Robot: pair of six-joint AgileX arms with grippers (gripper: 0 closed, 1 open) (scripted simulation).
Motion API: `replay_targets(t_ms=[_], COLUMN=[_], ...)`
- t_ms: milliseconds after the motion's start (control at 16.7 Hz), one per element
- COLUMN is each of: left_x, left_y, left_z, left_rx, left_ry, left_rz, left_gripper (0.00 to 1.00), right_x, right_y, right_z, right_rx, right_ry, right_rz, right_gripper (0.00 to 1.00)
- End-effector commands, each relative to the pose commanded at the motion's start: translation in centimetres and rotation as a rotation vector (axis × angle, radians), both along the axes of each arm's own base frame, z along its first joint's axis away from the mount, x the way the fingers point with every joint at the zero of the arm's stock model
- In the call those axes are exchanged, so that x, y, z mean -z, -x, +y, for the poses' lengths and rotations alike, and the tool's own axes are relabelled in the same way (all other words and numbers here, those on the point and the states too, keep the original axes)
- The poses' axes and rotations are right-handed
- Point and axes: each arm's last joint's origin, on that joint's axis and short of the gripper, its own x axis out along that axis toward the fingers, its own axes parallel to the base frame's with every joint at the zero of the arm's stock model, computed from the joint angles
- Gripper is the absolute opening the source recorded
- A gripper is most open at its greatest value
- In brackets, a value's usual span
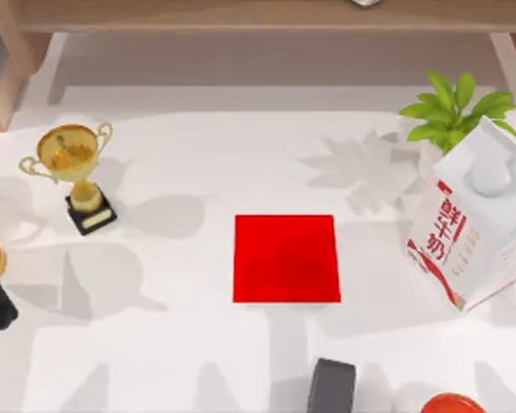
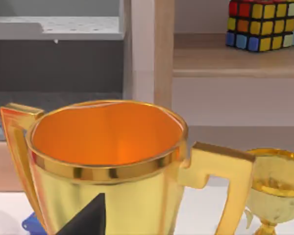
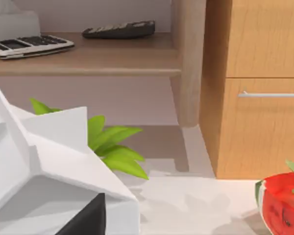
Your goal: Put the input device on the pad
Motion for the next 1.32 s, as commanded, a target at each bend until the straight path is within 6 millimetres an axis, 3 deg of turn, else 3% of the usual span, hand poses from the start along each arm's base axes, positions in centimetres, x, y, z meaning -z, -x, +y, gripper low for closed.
replay_targets(t_ms=[300,660,1020,1320], left_x=[0.0,0.0,0.0,0.0], left_y=[0.0,0.0,0.0,0.0], left_z=[0.0,0.0,0.0,0.0], left_rx=[0.0,0.0,0.0,0.0], left_ry=[0.0,0.0,0.0,0.0], left_rz=[0.0,0.0,0.0,0.0], left_gripper=[1.0,1.0,1.0,1.0], right_x=[-0.8,-4.8,-8.3,-7.7], right_y=[-0.1,-2.1,-8.5,-15.3], right_z=[-0.1,-0.9,-3.0,-5.9], right_rx=[0.01,-0.012,-0.306,-0.775], right_ry=[0.062,0.449,0.97,1.277], right_rz=[0.051,0.369,0.803,1.04], right_gripper=[1.0,1.0,1.0,1.0])
